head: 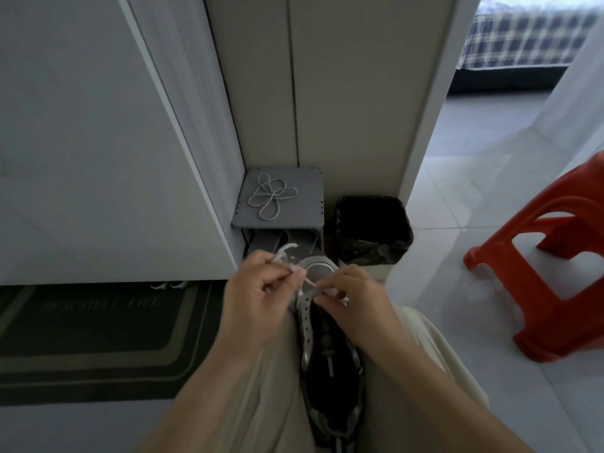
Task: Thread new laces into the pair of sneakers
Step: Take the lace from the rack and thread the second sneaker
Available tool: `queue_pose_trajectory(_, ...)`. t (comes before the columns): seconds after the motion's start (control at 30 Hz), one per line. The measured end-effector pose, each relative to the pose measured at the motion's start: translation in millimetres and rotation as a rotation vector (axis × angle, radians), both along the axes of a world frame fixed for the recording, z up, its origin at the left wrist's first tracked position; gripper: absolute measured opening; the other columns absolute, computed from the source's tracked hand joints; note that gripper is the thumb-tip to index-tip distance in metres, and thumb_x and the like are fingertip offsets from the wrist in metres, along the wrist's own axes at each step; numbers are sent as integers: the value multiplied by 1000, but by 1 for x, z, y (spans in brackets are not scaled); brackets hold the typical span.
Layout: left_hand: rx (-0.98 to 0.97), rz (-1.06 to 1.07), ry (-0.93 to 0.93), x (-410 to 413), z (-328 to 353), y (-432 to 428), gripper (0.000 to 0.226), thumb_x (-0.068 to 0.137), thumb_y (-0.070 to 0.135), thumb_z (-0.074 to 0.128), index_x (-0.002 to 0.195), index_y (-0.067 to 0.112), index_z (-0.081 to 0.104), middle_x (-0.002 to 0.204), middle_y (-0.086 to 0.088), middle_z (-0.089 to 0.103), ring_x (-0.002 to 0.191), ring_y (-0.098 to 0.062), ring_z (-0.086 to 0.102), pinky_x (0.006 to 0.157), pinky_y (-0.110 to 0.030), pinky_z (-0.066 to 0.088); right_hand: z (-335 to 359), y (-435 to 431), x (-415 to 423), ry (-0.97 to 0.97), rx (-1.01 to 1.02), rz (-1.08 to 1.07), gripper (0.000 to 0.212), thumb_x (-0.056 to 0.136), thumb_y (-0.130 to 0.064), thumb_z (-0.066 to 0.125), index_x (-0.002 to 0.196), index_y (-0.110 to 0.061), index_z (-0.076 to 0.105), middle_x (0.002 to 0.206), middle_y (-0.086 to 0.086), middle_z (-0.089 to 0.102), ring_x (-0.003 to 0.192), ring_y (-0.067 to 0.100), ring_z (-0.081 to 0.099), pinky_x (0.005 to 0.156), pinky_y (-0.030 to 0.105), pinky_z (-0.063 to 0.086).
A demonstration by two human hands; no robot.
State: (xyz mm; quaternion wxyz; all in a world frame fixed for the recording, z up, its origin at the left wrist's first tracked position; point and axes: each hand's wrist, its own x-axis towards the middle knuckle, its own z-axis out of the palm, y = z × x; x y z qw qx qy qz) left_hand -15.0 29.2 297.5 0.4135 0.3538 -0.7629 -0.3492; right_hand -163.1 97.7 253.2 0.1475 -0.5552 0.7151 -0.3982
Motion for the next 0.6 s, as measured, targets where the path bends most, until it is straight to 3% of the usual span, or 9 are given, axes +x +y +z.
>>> queue_pose_trajectory(0.13, 11, 53, 149, 24, 27, -13, 6, 78, 34, 72, 82, 30, 72, 79, -1, 61, 76, -22, 58, 66, -29, 48, -8, -1, -5, 48, 143, -39, 13, 82, -29, 70, 94, -26, 74, 92, -18, 54, 75, -9, 49, 68, 3, 38)
queue_pose_trajectory(0.23, -49, 90, 147, 41, 41, -23, 14, 79, 40, 63, 85, 30, 71, 83, 1, 62, 79, -15, 59, 69, -24, 50, -5, -2, -6, 29, 133, -53, 10, 81, -34, 70, 89, -29, 75, 87, -17, 60, 76, -4, 53, 65, 7, 37)
queue_pose_trajectory(0.3, -78, 87, 105, 45, 45, -26, 13, 80, 41, 64, 86, 31, 70, 83, 0, 62, 78, -12, 59, 68, -22, 49, 2, -2, -1, -30, 65, -66, 7, 81, -27, 72, 86, -25, 76, 82, -14, 62, 78, -1, 56, 66, 6, 38)
queue_pose_trajectory(0.47, 37, 13, -88, 48, 48, -33, 23, 80, 46, 53, 85, 29, 67, 81, 8, 63, 65, -9, 52, 60, -17, 43, 25, 0, 12, -182, -61, -67, 5, 79, -16, 74, 83, -17, 77, 80, -11, 60, 79, 1, 57, 68, 6, 41)
queue_pose_trajectory(0.6, 77, -54, -77, 50, 42, -28, 54, 89, 67, 32, 92, 27, 67, 64, 21, 54, 57, 1, 47, 57, -7, 36, 43, 2, 21, -171, -179, 9, 6, 77, -9, 76, 81, -12, 77, 77, -15, 57, 75, -5, 57, 67, 4, 40)
